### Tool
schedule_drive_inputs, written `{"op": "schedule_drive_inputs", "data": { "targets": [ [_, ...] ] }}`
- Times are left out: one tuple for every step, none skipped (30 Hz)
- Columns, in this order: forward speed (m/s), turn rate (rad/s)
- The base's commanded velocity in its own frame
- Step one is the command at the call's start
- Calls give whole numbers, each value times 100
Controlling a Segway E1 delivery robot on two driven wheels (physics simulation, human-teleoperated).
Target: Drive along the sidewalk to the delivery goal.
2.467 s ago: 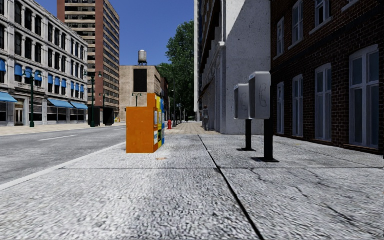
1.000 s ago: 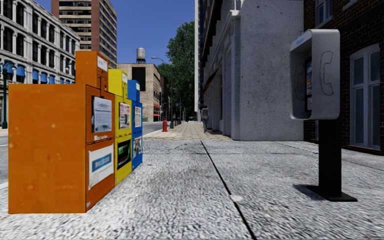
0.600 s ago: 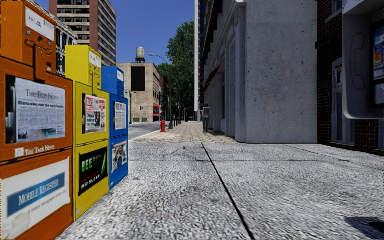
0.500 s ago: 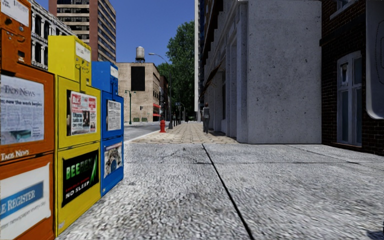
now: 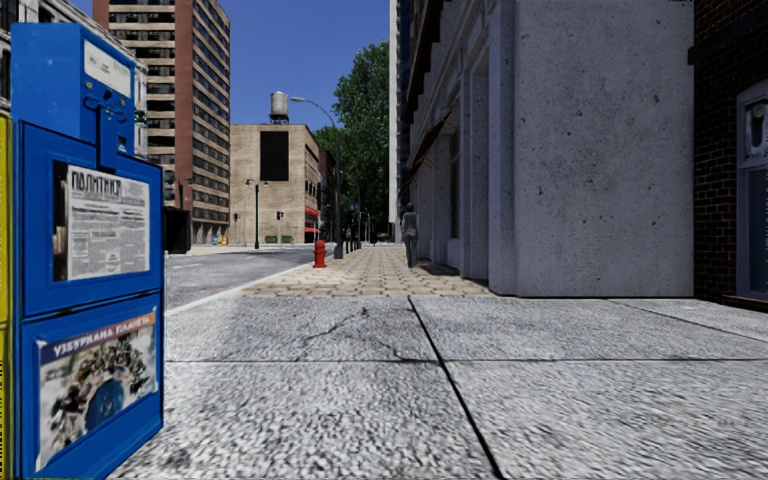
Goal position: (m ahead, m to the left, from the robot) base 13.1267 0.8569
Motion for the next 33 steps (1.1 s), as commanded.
{"op": "schedule_drive_inputs", "data": {
  "targets": [
    [199,0],
    [199,0],
    [199,0],
    [199,0],
    [199,0],
    [199,0],
    [199,0],
    [199,0],
    [199,0],
    [199,0],
    [199,0],
    [199,0],
    [199,0],
    [199,0],
    [199,0],
    [199,0],
    [199,0],
    [199,0],
    [199,0],
    [199,0],
    [199,0],
    [199,0],
    [199,0],
    [199,0],
    [199,0],
    [199,0],
    [199,0],
    [199,17],
    [199,17],
    [199,29],
    [199,32],
    [199,15],
    [199,0]
  ]
}}
